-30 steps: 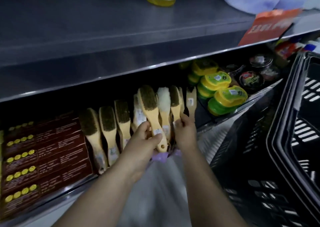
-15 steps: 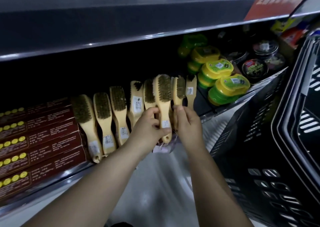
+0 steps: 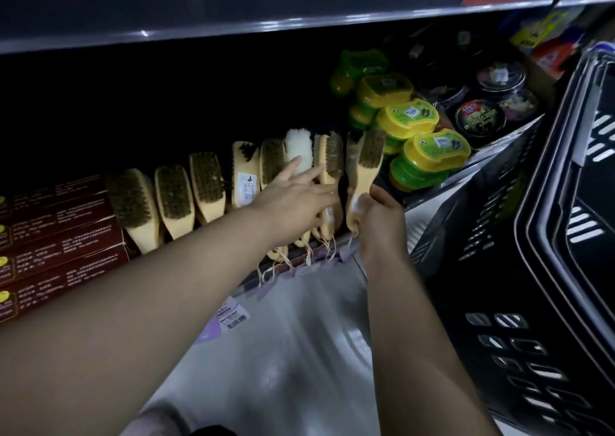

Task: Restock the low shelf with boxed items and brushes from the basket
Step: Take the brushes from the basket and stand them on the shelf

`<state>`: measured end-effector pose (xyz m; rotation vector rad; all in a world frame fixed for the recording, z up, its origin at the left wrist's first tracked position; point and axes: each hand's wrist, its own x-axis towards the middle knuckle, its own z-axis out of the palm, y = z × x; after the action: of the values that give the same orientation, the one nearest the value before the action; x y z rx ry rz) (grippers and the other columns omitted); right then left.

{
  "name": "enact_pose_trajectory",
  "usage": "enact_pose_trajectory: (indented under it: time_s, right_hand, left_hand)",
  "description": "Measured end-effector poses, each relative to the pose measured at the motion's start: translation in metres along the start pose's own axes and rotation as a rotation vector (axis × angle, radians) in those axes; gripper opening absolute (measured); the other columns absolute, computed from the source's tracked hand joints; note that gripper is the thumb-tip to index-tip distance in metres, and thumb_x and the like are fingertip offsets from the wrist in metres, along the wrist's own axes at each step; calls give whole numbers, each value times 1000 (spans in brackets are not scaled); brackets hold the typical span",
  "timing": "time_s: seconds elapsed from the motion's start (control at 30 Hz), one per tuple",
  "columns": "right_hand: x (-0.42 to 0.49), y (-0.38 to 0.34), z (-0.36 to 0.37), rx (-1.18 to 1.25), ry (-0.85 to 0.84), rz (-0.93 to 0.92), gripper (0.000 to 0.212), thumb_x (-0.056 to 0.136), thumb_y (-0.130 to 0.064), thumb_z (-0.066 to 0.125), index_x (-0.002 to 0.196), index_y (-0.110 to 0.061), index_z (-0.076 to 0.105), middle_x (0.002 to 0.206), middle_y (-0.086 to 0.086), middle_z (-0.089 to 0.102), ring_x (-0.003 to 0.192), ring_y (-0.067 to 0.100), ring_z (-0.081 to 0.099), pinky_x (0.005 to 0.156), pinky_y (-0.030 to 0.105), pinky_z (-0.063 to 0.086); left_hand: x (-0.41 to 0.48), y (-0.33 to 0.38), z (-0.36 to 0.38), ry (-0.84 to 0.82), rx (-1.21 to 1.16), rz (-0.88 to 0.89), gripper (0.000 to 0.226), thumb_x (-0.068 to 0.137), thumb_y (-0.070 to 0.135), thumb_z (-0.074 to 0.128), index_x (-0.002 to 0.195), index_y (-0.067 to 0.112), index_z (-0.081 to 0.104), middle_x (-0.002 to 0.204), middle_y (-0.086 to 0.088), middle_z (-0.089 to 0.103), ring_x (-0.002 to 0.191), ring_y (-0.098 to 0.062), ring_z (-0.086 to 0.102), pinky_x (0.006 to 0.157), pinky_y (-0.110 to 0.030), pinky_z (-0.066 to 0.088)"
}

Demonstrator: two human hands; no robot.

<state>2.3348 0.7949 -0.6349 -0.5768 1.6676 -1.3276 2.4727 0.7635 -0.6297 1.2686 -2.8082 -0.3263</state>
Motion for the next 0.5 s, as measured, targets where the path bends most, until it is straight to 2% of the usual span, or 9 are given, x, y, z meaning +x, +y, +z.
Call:
enact_pose_trajectory:
  time_s: [0.03, 0.07, 0.13, 0.2, 0.3, 0.4, 0.5]
  right_hand:
    - [1, 0, 0, -20, -14, -16, 37, 91, 0, 43, 77, -22, 70, 76, -9, 70, 79, 10, 63, 69, 22, 46]
    - [2, 0, 1, -60, -27, -43, 34, 92, -3, 43, 90, -23, 70, 86, -9, 71, 85, 8, 63, 69, 19, 46]
    - [4, 3, 3, -135, -21, -95, 30, 95, -7, 43, 118, -18, 58, 103, -7, 65, 92, 4, 60, 68, 11, 44]
    - [6, 6, 7, -170, 19, -147, 28, 95, -9, 44, 121, -17, 52, 102, -8, 59, 86, -2, 55, 64, 4, 43]
    - [8, 7, 14, -188, 49, -216, 23, 97, -9, 43, 115, -18, 52, 102, -7, 56, 90, 4, 54, 67, 8, 40]
    - [12, 11, 21, -299, 11, -278, 24, 97, -8, 41, 118, -13, 51, 103, -8, 54, 94, 6, 52, 68, 5, 38]
    - [12, 21, 21, -436, -75, -278, 39, 97, -7, 41, 134, -14, 42, 109, -5, 58, 98, 8, 53, 78, 16, 39]
  left_hand:
    - [-2, -1, 3, 7, 42, -16, 45, 96, 39, 44, 141, 31, 39, 155, 11, 26, 147, -17, -2, 112, -42, -17]
    - [-5, -2, 5, 31, 79, -33, 45, 96, 41, 42, 140, 31, 40, 154, 10, 27, 147, -18, -1, 111, -43, -18]
    - [-9, 2, 10, 86, 148, -52, 46, 97, 43, 40, 140, 29, 40, 153, 8, 31, 147, -22, 1, 110, -45, -20]
    - [-9, 8, 14, 93, 199, -77, 51, 96, 45, 39, 142, 24, 38, 153, 6, 32, 147, -25, 0, 108, -45, -22]
    - [-11, 15, 20, 57, 277, -127, 64, 95, 52, 34, 148, 17, 25, 157, 2, 21, 146, -27, -7, 106, -46, -26]
    - [-18, 15, 27, 72, 289, -181, 69, 96, 53, 29, 151, 15, 15, 159, 1, 13, 146, -26, -8, 102, -43, -30]
    - [-24, 15, 31, 83, 278, -222, 70, 95, 54, 27, 151, 16, 8, 160, 3, 11, 147, -24, -7, 103, -42, -30]
